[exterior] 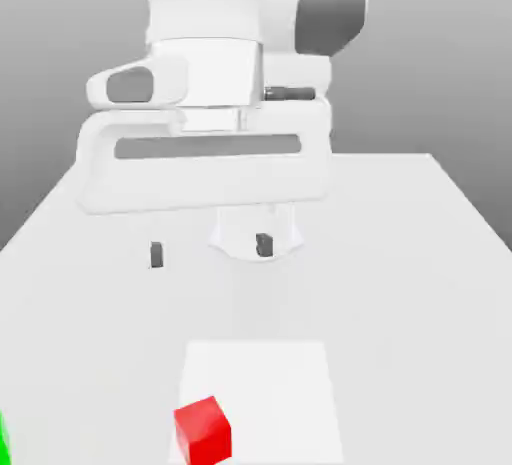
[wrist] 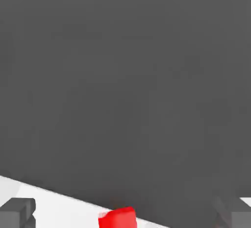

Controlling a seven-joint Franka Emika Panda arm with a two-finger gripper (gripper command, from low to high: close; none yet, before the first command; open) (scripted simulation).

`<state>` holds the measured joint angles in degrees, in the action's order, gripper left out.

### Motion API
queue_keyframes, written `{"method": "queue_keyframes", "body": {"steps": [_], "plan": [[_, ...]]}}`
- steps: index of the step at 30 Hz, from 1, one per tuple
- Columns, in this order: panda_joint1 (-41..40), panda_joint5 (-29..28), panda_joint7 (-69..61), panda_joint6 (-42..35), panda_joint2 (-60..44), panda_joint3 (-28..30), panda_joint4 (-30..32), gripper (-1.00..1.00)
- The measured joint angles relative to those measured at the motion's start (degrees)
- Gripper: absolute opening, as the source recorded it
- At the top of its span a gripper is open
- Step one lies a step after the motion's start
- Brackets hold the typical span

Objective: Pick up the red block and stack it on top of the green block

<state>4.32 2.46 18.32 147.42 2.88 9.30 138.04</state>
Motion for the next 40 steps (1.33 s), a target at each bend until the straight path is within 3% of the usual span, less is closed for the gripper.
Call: {"method": "queue_keyframes", "body": {"steps": [11,12,19,24,33,36,37,40], "plan": [[-3.5,4.2,-12.5,11.6,-22.9,-2.3,1.1,0.0],[-4.0,4.7,-12.9,13.3,-24.9,-2.9,0.8,-1.0],[-4.1,4.8,-13.0,13.6,-25.4,-3.1,0.7,-1.0],[-3.2,2.2,-11.2,6.2,-17.1,-1.0,1.7,-1.0],[-18.4,6.9,-20.5,-4.5,-23.0,6.8,-13.9,-1.0],[-21.6,9.8,-23.2,-1.2,-28.9,6.0,-16.4,-1.0],[-22.2,10.4,-23.7,0.0,-30.4,5.6,-16.7,1.0],[-22.2,10.4,-23.7,0.0,-30.4,5.6,-16.7,1.0]]}}
